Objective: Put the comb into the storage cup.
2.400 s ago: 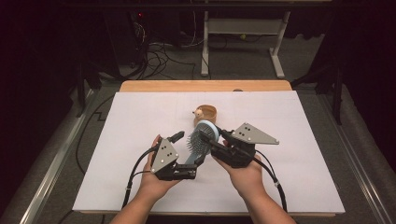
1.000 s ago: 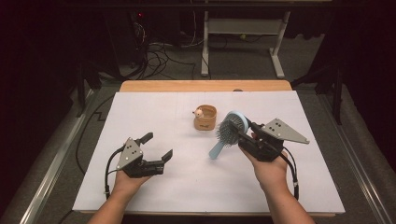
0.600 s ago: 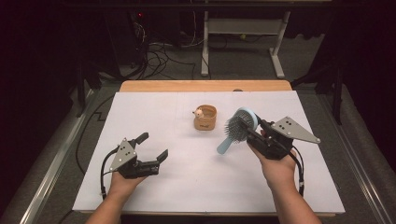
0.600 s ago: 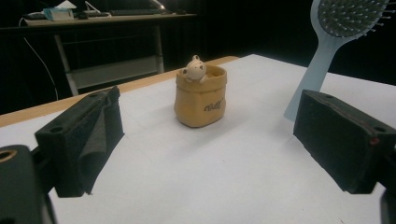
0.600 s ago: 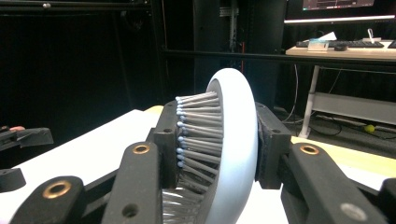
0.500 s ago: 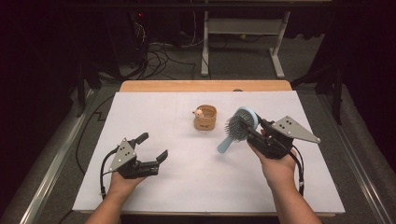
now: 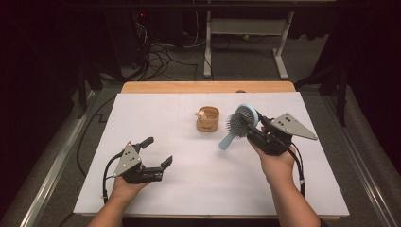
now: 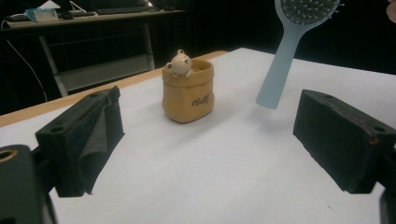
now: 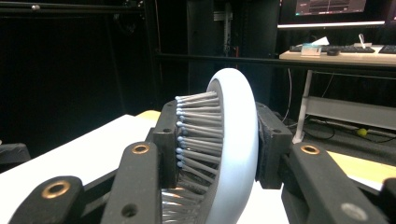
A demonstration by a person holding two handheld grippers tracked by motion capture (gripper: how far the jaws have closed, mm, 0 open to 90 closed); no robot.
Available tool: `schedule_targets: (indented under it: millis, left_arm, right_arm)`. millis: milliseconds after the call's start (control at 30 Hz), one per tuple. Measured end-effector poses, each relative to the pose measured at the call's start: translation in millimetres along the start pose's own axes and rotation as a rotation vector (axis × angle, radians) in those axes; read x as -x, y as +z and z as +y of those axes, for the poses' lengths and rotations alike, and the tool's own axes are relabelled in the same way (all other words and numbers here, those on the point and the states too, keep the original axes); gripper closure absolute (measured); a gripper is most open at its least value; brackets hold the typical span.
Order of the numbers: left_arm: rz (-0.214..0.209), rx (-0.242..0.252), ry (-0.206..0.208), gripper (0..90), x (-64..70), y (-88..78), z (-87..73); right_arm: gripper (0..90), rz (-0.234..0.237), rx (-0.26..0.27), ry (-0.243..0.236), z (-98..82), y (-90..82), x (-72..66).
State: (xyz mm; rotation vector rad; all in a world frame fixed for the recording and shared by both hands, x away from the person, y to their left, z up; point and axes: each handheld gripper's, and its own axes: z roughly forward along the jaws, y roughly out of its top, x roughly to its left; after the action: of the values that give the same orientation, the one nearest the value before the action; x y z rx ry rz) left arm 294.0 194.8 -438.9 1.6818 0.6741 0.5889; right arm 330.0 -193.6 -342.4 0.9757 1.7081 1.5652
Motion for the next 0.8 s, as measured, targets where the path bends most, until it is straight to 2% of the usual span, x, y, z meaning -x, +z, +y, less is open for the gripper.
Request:
schedule_targets:
  millis: [367, 600, 800]
  left_arm:
    - [0.008, 0.005, -0.010, 9.1, -0.8, -1.0, -0.9]
    - [0.004, -0.001, -0.011, 9.1, -1.3, -1.1, -1.8]
    - [-0.007, 0.014, -0.026, 9.2, -1.0, -1.8, -1.4]
  right_arm:
    - [61.3, 0.004, 0.032, -0.002, 13.1, 5.1, 4.4]
    - [61.3, -0.001, 0.052, 0.000, 25.3, 6.1, 5.7]
    - [61.2, -0.005, 0.071, -0.005, 35.7, 8.4, 5.5]
